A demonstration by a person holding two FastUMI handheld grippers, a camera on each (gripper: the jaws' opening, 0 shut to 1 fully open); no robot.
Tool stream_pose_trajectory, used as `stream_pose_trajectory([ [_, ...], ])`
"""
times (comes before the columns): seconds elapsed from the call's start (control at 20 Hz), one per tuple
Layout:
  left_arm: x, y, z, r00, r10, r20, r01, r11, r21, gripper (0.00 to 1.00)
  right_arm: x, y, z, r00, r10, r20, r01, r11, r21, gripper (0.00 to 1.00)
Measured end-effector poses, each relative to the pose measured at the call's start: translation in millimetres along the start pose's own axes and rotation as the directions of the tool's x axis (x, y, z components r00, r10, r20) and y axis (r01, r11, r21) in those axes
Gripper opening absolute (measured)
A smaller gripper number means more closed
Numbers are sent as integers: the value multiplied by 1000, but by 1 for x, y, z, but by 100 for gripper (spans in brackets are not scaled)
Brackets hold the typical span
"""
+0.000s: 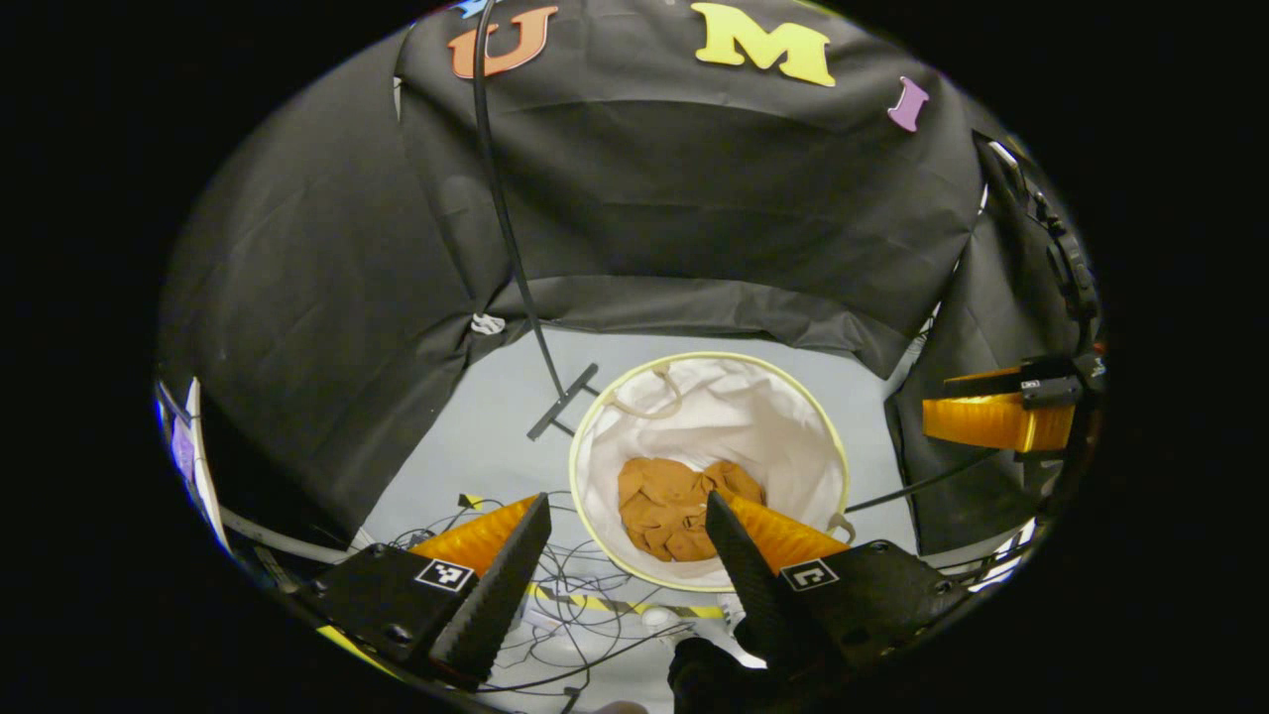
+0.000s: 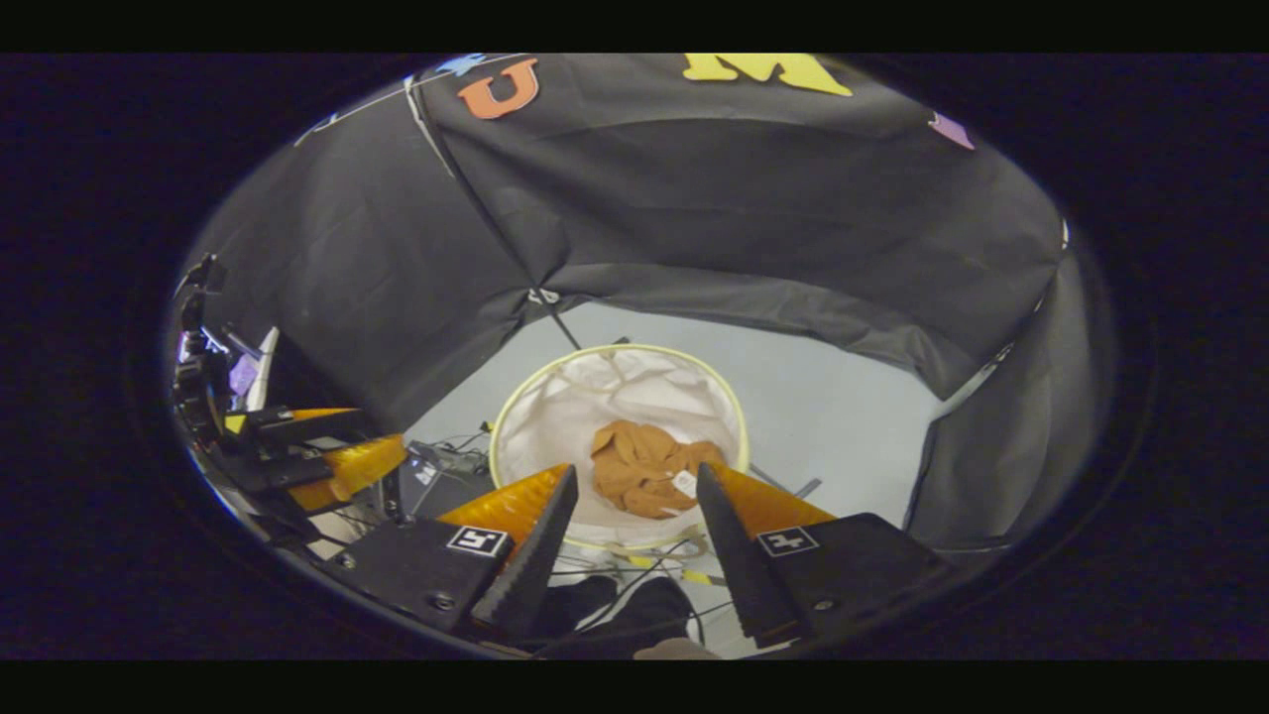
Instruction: Grasp the clothes on the hanger with both hands and then place them into the laundry hamper below.
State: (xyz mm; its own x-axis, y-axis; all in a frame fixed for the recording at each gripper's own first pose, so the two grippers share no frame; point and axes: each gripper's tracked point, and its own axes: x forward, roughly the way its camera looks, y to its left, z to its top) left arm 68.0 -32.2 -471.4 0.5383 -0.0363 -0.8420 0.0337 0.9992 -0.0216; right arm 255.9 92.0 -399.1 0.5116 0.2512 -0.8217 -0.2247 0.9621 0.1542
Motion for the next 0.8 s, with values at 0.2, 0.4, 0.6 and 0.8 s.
stream_pose_trajectory([
  [0.2,-23,0,4,998,59,15,-60,998,24,96,-6,-6,7,999,-3,47,6,998,-69,77],
  [0.4,-46,2,15,989,138,45,-140,989,54,98,-12,-3,7,996,6,88,3,994,-110,77],
  [0.6,-61,4,20,984,160,83,-170,977,127,98,-31,8,9,986,-8,165,22,997,-78,77],
  [0.8,-69,-1,30,986,112,122,-134,972,192,98,-65,13,-1,971,-65,228,67,998,-2,77],
])
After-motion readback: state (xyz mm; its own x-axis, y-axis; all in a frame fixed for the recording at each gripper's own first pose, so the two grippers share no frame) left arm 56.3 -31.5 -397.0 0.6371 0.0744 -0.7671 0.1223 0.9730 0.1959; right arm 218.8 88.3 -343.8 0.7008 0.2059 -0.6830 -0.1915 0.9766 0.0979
